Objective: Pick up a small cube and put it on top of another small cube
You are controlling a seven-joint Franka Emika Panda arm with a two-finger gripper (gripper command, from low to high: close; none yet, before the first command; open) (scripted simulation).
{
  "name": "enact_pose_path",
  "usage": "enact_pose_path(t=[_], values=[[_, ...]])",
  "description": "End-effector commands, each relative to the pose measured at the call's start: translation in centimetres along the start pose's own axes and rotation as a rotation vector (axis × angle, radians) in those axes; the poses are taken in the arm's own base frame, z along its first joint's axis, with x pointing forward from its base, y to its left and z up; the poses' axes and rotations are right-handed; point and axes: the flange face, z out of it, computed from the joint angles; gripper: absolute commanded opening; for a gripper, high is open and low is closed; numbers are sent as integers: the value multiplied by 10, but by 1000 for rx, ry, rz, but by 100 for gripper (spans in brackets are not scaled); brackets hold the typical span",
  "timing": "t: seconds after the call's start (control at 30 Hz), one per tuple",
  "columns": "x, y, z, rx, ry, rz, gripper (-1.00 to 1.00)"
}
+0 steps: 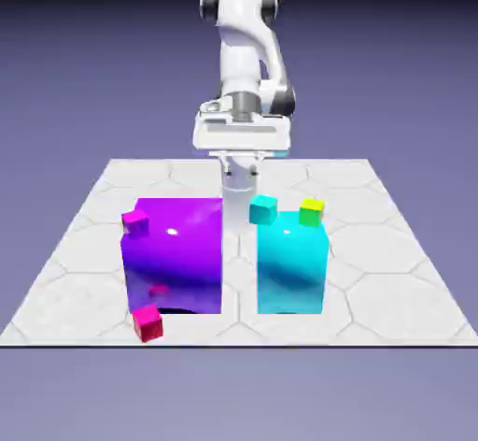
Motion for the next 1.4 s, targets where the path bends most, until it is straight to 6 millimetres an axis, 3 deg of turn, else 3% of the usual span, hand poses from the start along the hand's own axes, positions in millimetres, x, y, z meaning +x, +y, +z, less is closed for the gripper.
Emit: enact_pose_path(t=[0.0, 0.37, 0.73, 1.1, 1.37], values=[[3, -3, 10, -32, -24, -53, 0], [19, -16, 128, -248, -396, -573, 0], [24, 2, 237, -165, -843, -965, 0], [47, 48, 313, 212, -1168, -1210, 0], [81, 112, 345, 605, -1237, -1293, 0]])
